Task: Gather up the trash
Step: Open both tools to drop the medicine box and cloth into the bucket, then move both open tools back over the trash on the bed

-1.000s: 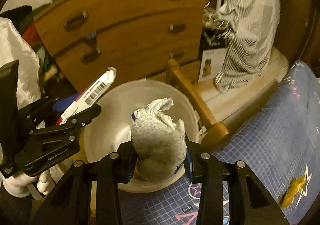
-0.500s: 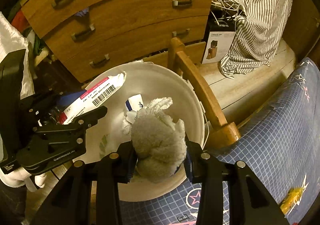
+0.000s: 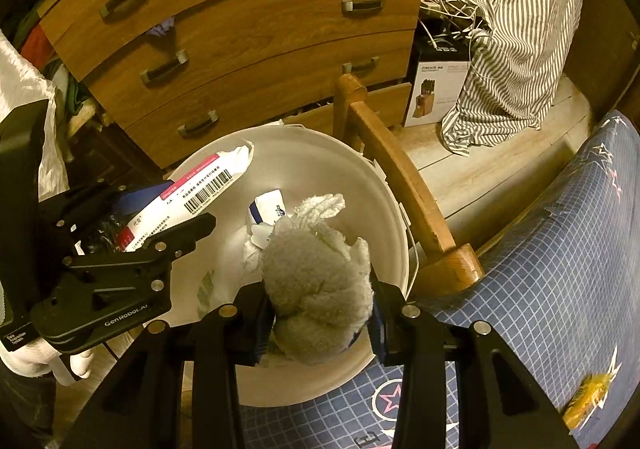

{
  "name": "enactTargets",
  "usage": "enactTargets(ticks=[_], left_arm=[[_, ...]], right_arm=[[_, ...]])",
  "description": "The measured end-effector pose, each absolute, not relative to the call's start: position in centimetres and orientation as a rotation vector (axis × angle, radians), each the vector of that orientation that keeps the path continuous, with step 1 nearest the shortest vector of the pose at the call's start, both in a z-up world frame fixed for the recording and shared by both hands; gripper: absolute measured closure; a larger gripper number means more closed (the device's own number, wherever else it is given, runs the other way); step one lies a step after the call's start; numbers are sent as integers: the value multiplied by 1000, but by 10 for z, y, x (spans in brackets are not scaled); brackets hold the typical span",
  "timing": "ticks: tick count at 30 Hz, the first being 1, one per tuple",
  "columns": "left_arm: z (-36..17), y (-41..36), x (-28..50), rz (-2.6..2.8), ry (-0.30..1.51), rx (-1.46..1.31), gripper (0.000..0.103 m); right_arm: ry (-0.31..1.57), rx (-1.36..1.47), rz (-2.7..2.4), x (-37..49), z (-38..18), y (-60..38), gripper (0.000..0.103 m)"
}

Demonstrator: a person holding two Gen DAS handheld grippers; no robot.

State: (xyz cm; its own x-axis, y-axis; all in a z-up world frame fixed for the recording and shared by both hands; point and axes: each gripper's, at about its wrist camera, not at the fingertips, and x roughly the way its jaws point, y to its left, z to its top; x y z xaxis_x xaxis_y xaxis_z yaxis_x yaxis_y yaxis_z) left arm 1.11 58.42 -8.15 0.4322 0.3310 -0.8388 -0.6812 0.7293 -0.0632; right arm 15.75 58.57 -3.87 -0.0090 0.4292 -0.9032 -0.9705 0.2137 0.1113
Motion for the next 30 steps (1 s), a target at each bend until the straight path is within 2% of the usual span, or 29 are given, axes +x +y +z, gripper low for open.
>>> enactTargets(ticks=[9, 10, 11, 13, 22, 30], left_arm=[[-86, 584, 13, 652, 932, -427, 50], [-86, 583, 14, 656, 933, -420, 48], [-87, 583, 14, 656, 933, -421, 48], [-89, 585, 12, 668, 935, -428, 47], [-84, 587, 1, 692, 916, -439, 47], [-69, 558, -3, 655, 877, -421, 47]], right_arm=[[1028, -675, 1264, 161, -39, 584, 62], [1014, -666, 1270, 160, -37, 583, 59], [1007, -639, 1282, 161, -34, 582, 45], [1010, -585, 1298, 165, -29, 580, 31], [1025, -475, 1319, 178, -15, 555, 31], [978, -390, 1330, 174, -4, 487, 31]])
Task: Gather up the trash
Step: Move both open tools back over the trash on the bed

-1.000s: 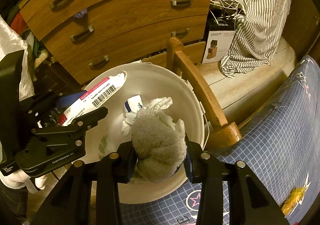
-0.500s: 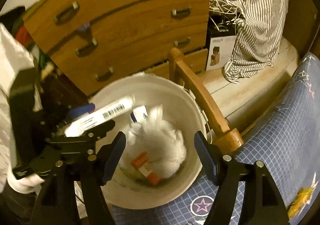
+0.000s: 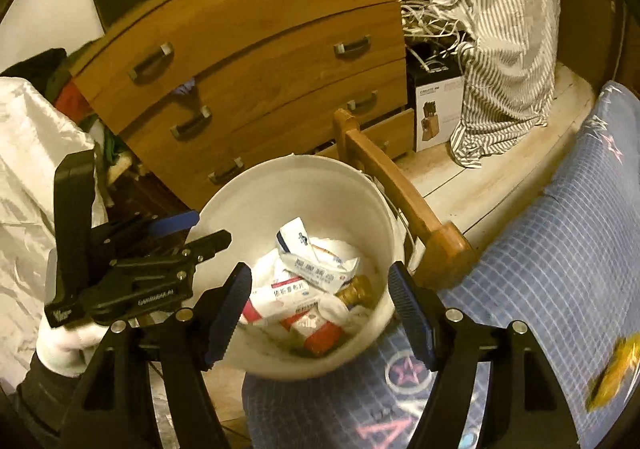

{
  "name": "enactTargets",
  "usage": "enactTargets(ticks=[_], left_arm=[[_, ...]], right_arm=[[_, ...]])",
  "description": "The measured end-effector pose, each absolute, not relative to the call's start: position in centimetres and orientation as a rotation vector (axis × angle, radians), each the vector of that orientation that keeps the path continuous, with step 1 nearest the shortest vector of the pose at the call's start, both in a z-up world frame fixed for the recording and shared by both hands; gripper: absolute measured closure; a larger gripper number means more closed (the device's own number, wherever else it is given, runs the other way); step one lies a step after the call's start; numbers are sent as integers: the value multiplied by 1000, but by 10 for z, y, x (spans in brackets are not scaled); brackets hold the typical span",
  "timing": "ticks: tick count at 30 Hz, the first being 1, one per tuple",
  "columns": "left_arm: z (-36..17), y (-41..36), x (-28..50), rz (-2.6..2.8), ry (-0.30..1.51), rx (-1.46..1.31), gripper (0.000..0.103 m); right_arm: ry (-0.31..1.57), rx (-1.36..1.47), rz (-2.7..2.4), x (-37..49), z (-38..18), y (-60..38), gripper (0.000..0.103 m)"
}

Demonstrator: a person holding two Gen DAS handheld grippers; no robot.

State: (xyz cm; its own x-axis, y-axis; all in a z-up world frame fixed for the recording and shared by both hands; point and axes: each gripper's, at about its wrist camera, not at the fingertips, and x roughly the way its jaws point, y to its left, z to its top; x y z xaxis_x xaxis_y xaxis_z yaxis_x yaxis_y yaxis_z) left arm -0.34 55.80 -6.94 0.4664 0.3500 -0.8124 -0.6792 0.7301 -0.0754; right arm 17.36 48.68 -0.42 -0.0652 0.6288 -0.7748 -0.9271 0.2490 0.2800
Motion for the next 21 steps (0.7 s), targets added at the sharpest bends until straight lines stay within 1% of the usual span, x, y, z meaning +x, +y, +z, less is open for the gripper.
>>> enactTargets(ticks=[3, 8, 9, 10, 12, 17, 21], left_arm=[[-66, 532, -1, 606, 859, -403, 47], [-71, 467, 19, 483, 856, -337, 47], [-75, 451, 27, 450, 862, -323, 45], [-77, 438, 32, 425, 864, -313, 43], [-86, 406, 45, 359, 878, -284, 42], [-123, 315, 85, 169, 951, -195, 42], [-140, 253, 111, 24, 971, -126, 42]], right_arm=[[935, -354, 1313, 171, -4, 440, 31], [873, -294, 1238, 171, -18, 336, 31], [872, -285, 1223, 172, -23, 319, 31], [869, -274, 1193, 174, -31, 294, 31], [877, -242, 1140, 177, -49, 242, 31], [917, -144, 987, 190, -96, 120, 31], [933, -71, 877, 196, -122, 34, 31]])
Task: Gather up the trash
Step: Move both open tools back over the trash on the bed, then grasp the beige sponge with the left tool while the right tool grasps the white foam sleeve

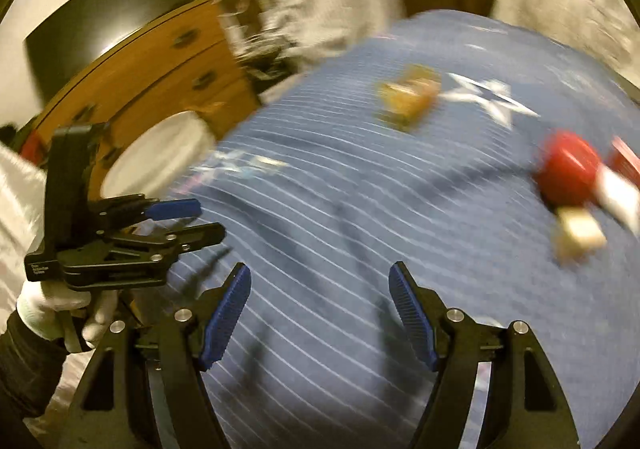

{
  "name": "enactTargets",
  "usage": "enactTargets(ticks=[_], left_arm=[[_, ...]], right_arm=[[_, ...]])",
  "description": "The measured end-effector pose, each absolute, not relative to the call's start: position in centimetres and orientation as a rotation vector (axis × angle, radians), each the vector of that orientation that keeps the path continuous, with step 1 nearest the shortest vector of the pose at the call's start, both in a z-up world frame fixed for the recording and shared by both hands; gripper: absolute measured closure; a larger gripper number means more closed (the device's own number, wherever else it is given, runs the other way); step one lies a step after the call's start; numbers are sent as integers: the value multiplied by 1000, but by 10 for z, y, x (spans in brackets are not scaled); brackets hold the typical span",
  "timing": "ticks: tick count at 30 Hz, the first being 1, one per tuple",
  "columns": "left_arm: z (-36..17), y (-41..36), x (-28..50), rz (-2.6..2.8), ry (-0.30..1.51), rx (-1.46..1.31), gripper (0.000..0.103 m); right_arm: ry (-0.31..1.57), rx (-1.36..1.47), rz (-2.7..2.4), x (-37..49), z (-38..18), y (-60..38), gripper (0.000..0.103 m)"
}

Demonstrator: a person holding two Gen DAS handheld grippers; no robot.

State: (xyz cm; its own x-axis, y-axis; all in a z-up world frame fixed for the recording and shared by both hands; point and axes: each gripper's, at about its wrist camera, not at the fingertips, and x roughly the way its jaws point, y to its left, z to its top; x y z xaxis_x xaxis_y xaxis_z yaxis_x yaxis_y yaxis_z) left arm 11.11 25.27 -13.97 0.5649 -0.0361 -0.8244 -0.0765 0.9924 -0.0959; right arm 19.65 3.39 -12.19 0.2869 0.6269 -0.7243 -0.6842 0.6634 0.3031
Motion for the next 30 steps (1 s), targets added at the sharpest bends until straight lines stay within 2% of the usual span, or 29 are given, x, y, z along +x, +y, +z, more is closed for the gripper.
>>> enactTargets(ticks=[7, 8, 9, 12, 20, 30], left_arm=[[-155, 161, 161, -189, 993, -44, 42], [-158, 148, 171, -205, 1000, -22, 41], [-160, 137, 180, -216, 999, 5, 35], [-164, 112, 202, -251, 1001, 45, 35], [-166, 58, 265, -362, 982, 125, 35], [-171, 40, 302, -403, 972, 104, 35]], right_arm=[[939, 9, 742, 213, -148, -90, 30], [940, 10, 725, 217, -150, -103, 30], [942, 13, 717, 221, -152, -110, 30], [941, 4, 690, 233, -157, -142, 30], [933, -111, 676, 265, -160, -179, 29], [895, -515, 801, 364, -124, -152, 27]])
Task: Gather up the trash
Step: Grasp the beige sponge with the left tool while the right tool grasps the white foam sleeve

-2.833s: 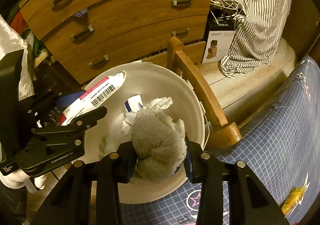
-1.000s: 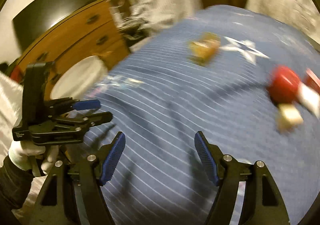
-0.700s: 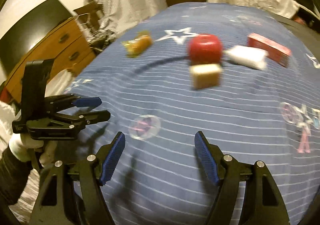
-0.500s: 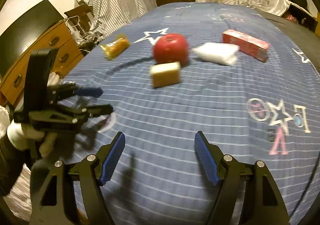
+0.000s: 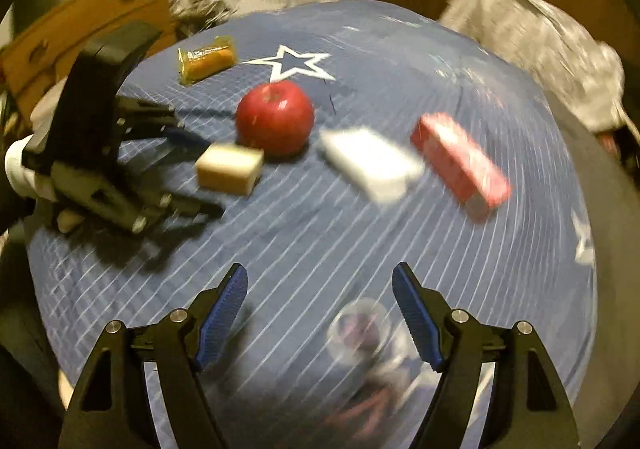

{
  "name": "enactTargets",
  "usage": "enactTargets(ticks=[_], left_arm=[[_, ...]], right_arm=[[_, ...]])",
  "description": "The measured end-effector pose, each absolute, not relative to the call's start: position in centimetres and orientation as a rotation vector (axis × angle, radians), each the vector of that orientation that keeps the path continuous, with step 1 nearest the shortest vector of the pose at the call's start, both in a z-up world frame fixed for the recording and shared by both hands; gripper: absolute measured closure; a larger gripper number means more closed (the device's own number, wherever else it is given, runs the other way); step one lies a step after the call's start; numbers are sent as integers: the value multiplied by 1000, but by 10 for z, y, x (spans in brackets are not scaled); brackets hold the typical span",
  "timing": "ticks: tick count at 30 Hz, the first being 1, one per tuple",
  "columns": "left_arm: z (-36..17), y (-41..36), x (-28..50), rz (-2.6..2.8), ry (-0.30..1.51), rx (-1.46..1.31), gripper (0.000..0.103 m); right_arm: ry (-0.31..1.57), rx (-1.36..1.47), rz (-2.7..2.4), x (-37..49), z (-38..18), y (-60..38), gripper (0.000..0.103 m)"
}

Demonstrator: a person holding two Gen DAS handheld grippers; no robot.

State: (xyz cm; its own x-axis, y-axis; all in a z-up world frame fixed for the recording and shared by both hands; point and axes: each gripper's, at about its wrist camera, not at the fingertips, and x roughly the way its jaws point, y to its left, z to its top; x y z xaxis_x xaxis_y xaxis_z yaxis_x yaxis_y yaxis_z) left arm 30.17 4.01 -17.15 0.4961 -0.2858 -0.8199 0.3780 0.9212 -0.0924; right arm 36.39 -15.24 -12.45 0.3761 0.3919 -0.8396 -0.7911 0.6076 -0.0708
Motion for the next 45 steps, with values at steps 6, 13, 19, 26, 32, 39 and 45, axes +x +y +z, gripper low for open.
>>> enactTargets(ticks=[6, 13, 19, 26, 32, 39, 45], left_arm=[[-172, 34, 312, -435, 986, 128, 35], [-177, 34, 321, -445, 1005, 114, 48], [-178, 40, 330, -431, 1008, 64, 64], [-176, 38, 325, -383, 995, 73, 68], [-172, 51, 291, -364, 1015, 57, 69], [-163, 86, 252, -338, 1017, -38, 66], [-161, 105, 242, -246, 981, -23, 40]], right_arm=[[943, -660, 833, 434, -123, -104, 27], [1055, -739, 838, 471, -168, -75, 27], [1075, -720, 868, 471, -187, -64, 41], [955, -534, 776, 429, -178, -86, 74], [1061, -148, 795, 374, -174, -153, 74], [1114, -24, 777, 311, -165, -197, 55], [989, -131, 643, 304, -136, -213, 34]])
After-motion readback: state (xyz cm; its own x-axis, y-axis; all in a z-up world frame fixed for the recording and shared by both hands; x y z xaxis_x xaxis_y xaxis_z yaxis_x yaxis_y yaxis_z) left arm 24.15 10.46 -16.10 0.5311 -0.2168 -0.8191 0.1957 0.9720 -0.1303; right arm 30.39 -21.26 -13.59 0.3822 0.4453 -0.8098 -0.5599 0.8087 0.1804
